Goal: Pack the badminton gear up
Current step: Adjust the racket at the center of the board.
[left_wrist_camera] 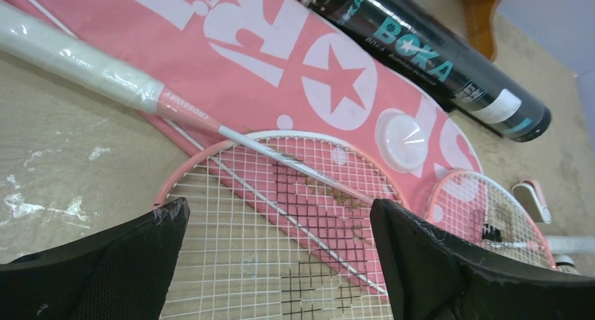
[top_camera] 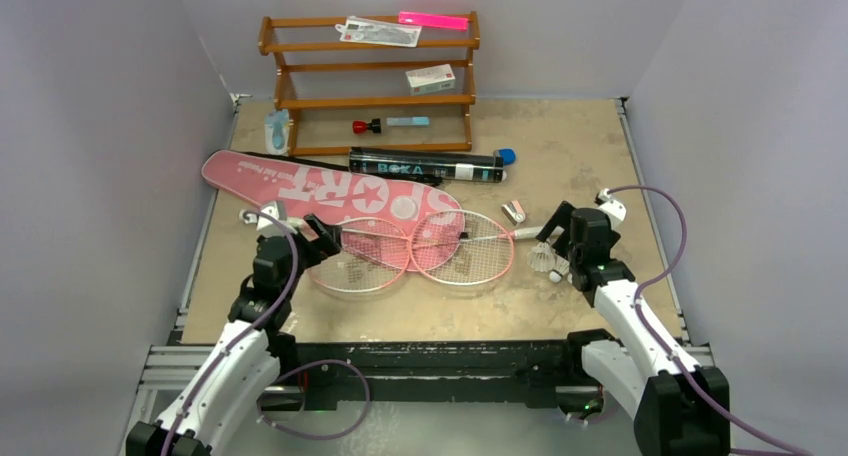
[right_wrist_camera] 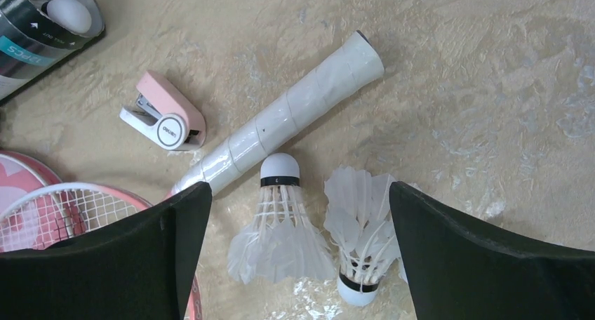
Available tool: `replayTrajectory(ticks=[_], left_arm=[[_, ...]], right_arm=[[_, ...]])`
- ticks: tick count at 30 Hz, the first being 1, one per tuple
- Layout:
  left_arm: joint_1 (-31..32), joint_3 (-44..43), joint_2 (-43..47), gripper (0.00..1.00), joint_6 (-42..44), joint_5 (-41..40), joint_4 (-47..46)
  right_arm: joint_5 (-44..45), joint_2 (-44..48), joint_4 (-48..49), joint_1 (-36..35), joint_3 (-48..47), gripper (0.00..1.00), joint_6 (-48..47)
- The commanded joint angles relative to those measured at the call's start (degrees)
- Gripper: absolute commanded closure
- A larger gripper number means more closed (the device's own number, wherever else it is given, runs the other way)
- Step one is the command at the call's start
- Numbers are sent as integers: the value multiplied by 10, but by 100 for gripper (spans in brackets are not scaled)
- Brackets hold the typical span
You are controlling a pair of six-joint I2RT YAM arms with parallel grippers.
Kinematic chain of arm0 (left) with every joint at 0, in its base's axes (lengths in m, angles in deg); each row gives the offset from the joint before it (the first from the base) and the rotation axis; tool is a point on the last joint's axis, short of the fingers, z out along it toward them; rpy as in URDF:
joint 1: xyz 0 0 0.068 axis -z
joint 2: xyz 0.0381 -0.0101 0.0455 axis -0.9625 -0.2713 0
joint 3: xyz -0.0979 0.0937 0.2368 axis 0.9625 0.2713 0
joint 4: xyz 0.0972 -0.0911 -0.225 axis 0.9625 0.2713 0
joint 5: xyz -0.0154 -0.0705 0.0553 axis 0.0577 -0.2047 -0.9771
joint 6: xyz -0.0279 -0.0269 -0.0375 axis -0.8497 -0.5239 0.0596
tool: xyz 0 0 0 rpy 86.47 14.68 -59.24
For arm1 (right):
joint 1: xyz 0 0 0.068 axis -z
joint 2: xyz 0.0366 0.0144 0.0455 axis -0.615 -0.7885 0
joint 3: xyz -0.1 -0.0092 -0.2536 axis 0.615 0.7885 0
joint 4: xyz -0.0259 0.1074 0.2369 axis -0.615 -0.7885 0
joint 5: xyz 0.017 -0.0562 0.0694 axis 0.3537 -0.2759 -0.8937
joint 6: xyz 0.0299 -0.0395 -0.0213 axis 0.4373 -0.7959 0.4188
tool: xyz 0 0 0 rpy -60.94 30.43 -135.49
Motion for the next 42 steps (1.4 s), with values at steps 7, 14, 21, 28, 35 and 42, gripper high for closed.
replayTrajectory(ticks=[7,14,21,28,35,42], left_arm=[[2,-18,15,0,3,10,-3],[2,10,12,4,40,126,-76],[2,16,1,5,45,152,-101],[2,16,-24,8,52,171,-121],[2,20,-36,7,52,171,-130],[2,24,-35,7,52,173,-134]], right_arm=[[-4,-10,23,0,-20,1,-9],[-56,8,38,0,-14,1,-35],[-202,39,131,-1,17,2,-100],[-267,-6,159,-21,5,9,-113],[-282,-36,170,-49,-2,16,-122],[-277,-68,172,-55,-7,19,-113]])
